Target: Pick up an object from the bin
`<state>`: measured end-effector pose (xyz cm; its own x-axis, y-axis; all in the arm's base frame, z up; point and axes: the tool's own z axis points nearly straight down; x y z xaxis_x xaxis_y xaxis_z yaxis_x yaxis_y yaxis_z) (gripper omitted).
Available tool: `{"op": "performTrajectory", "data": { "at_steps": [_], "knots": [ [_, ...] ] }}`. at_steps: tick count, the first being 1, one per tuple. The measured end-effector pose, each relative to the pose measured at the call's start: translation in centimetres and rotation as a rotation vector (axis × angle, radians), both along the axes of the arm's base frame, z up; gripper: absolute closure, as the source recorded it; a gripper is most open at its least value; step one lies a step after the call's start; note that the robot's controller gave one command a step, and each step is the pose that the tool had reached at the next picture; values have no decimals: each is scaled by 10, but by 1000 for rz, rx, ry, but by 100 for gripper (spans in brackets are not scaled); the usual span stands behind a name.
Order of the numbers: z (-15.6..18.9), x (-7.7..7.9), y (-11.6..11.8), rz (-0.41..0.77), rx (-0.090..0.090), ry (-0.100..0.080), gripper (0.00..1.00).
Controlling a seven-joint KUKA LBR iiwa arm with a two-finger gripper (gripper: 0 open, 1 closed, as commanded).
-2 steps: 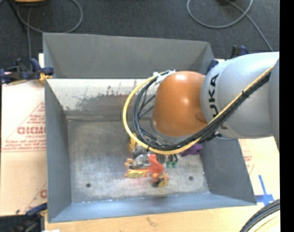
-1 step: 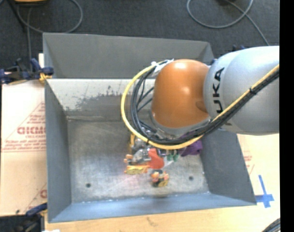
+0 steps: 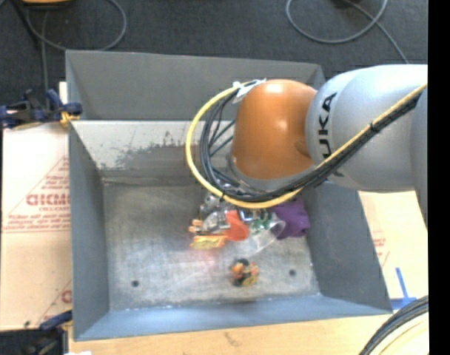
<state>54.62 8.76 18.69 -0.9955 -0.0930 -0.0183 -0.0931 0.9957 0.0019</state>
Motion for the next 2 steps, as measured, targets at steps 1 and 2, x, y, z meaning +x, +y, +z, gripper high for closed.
{"op": "performTrajectory", "data": {
  "at_steps": [1, 2],
  "knots": [
    [-2, -10, -4, 8, -6, 33, 100],
    [72, -1, -6, 1, -5, 18, 100]
  ]
}}
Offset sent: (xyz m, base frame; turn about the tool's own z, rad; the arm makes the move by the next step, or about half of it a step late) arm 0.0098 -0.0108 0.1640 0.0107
